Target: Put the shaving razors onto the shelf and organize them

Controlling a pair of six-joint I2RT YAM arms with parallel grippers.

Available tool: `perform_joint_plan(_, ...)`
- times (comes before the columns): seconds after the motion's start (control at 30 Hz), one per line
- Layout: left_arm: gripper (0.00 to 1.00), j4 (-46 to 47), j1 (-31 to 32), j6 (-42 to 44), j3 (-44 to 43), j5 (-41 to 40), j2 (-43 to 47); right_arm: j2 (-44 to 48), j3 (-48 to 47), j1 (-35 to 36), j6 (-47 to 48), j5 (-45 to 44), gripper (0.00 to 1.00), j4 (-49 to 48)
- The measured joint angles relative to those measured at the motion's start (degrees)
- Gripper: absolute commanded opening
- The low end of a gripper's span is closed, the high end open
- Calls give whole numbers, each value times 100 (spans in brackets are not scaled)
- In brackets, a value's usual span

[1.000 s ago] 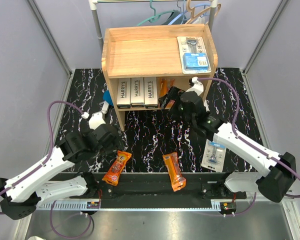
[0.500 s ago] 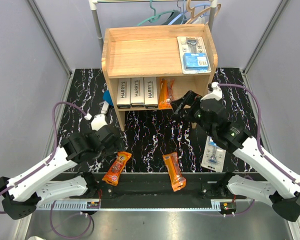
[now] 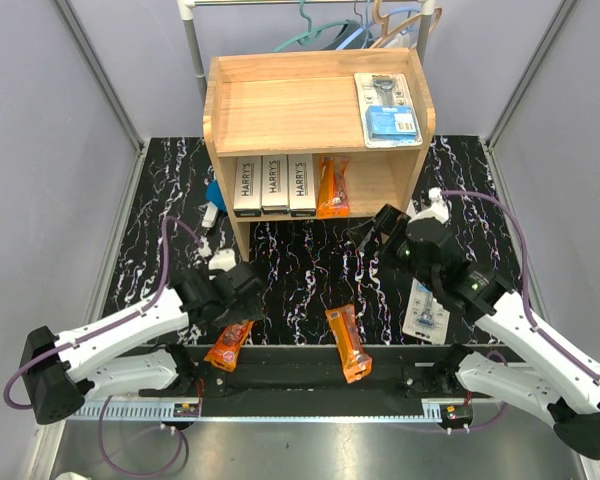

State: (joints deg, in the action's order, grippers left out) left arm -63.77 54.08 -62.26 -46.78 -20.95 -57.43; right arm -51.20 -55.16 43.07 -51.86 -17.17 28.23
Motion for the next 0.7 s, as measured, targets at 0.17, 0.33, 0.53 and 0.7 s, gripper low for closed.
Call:
perform_joint_plan(0.17,95,431,-7,-52,446,212,-275,289,457,68,-238,179,100,79)
perform_joint_plan(0.33,88,920,-160,33,695,297,-748,542,1104,629,-632,136,100,149)
perform_joint_plan(0.53,69,1357,-282,247,719,402,-1558,570,1390,1322,-986,-24,98,142)
perform_joint_plan(0.7,39,1508,-282,376,719,457,-1670,557,1453,1482,-1099,-79,98,26)
